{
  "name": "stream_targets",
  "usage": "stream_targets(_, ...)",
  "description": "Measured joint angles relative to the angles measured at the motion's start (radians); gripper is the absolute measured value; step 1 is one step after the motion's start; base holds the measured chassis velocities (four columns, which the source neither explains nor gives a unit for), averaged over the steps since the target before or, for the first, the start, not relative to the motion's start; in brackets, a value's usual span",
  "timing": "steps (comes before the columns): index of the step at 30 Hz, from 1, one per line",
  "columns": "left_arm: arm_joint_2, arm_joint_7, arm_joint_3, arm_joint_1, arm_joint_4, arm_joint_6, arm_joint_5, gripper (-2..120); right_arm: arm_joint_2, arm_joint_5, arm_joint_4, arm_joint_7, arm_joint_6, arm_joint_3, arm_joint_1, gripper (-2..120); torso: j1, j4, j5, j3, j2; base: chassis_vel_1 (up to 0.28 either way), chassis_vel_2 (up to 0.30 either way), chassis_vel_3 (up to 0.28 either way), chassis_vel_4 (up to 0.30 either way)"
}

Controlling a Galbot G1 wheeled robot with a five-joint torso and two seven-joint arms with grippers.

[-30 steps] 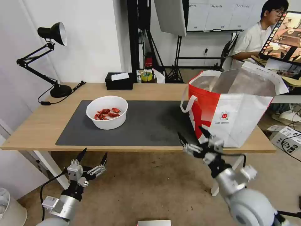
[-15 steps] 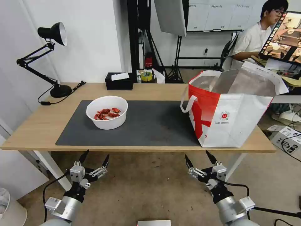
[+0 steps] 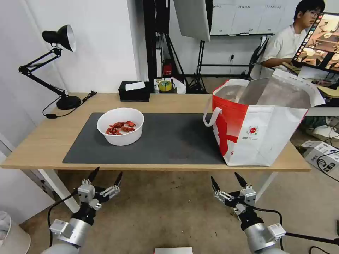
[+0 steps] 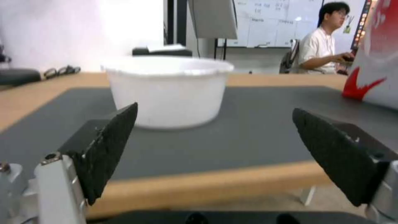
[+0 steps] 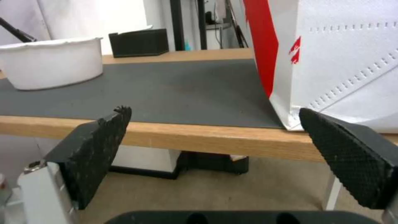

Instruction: Pick up the trash from the table and place it into the takeout bag.

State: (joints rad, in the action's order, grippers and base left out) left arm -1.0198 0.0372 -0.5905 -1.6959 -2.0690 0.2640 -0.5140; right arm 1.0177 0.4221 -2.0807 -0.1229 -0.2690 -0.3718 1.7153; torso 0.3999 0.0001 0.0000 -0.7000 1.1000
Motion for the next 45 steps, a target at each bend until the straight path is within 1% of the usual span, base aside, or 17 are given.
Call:
stream_targets(6,0.046,-0.027,-0.015,0.074,-0.024,-0.057,-0.056,100,-0.001,0.001,0.0,0.0,0.001,0.001,-0.001,100,0.0,-0.0001,-0.0001,0.0,0.0,0.0,0.0,0.0,0.0)
stream_targets(9,0.1,-0.044,-0.011,0.139,-0.017,-0.091,-0.112,100,-0.001,0.001,-0.001,-0.001,0.002,0.001,-0.001,100,0.0,-0.0001,-0.0001,0.0,0.0,0.0,0.0,0.0,0.0)
stream_targets(10,0.1,-0.044,-0.011,0.139,-0.017,-0.091,-0.112,100,-0.001,0.001,-0.001,-0.001,0.002,0.001,-0.001,100,0.0,-0.0001,-0.0001,0.0,0.0,0.0,0.0,0.0,0.0)
stream_targets(13,0.188,-0.067,0.027,0.248,0.011,-0.14,-0.206,100,-0.001,0.002,-0.001,-0.001,0.003,0.002,-0.002,100,0.0,-0.0001,0.0,0.0,0.0,0.0,0.0,0.0,0.0)
stream_targets(14,0.188,-0.067,0.027,0.248,0.011,-0.14,-0.206,100,-0.001,0.002,-0.001,-0.001,0.003,0.002,-0.002,100,0.0,-0.0001,0.0,0.0,0.0,0.0,0.0,0.0,0.0)
stream_targets(17,0.25,-0.085,0.046,0.318,0.042,-0.16,-0.265,100,-0.001,0.002,-0.001,-0.001,0.003,0.002,-0.002,100,0.0,-0.0005,0.0,0.0,0.0,0.0,0.0,0.0,0.0)
stream_targets(19,0.259,-0.088,0.046,0.326,0.047,-0.162,-0.277,100,-0.001,0.002,-0.001,-0.001,0.003,0.002,-0.002,100,0.0,-0.0002,-0.0001,0.0,0.0,0.0,0.0,0.0,0.0)
stream_targets(21,0.305,-0.092,0.045,0.37,0.073,-0.18,-0.322,100,-0.001,0.002,-0.002,-0.001,0.003,0.002,-0.002,100,0.0,0.0,-0.0001,0.0,0.0,0.0,0.0,0.0,0.0)
stream_targets(26,0.35,-0.092,0.045,0.419,0.101,-0.211,-0.387,100,-0.002,0.003,-0.002,-0.001,0.003,0.002,-0.002,100,0.0,0.0002,-0.0001,0.0,0.0,0.0,0.0,0.0,0.0)
stream_targets(28,0.371,-0.093,0.071,0.467,0.121,-0.223,-0.41,100,-0.002,0.003,-0.002,-0.001,0.003,0.002,-0.003,100,0.0,0.0002,0.0001,0.0,0.0,0.0,0.0,0.0,0.0)
stream_targets(31,0.409,-0.091,0.157,0.572,0.167,-0.257,-0.451,100,-0.002,0.003,-0.002,-0.001,0.004,0.002,-0.003,100,0.0,-0.0002,-0.0001,0.0,0.0,0.0,0.0,0.0,0.0)
stream_targets(32,0.409,-0.091,0.157,0.572,0.167,-0.257,-0.451,100,-0.002,0.003,-0.002,-0.001,0.004,0.002,-0.003,100,0.0,-0.0002,-0.0001,0.0,0.0,0.0,0.0,0.0,0.0)
stream_targets(34,0.429,-0.075,0.21,0.645,0.204,-0.318,-0.482,100,-0.002,0.003,-0.002,-0.001,0.004,0.002,-0.003,100,0.0,-0.0003,0.0,0.0,0.0,0.0,0.0,0.0,0.0)
stream_targets(35,0.429,-0.075,0.21,0.645,0.204,-0.318,-0.482,100,-0.002,0.003,-0.002,-0.001,0.004,0.002,-0.003,100,0.0,-0.0003,0.0,0.0,0.0,0.0,0.0,0.0,0.0)
stream_targets(38,0.448,-0.047,0.26,0.725,0.25,-0.407,-0.516,100,-0.002,0.003,-0.003,-0.001,0.004,0.002,-0.003,100,0.0,-0.0001,-0.0001,0.0,0.0,0.0,0.0,0.0,0.0)
stream_targets(43,0.457,-0.039,0.326,0.81,0.311,-0.474,-0.533,100,-0.002,0.003,-0.003,-0.001,0.004,0.002,-0.003,100,0.0,0.0,-0.0002,0.0,0.0,0.0,0.0,0.0,0.0)
stream_targets(45,0.457,-0.037,0.363,0.865,0.346,-0.542,-0.547,100,-0.002,0.003,-0.003,-0.001,0.004,0.002,-0.003,100,0.0,-0.0001,-0.0002,0.0,0.0,0.0,0.0,0.0,0.0)
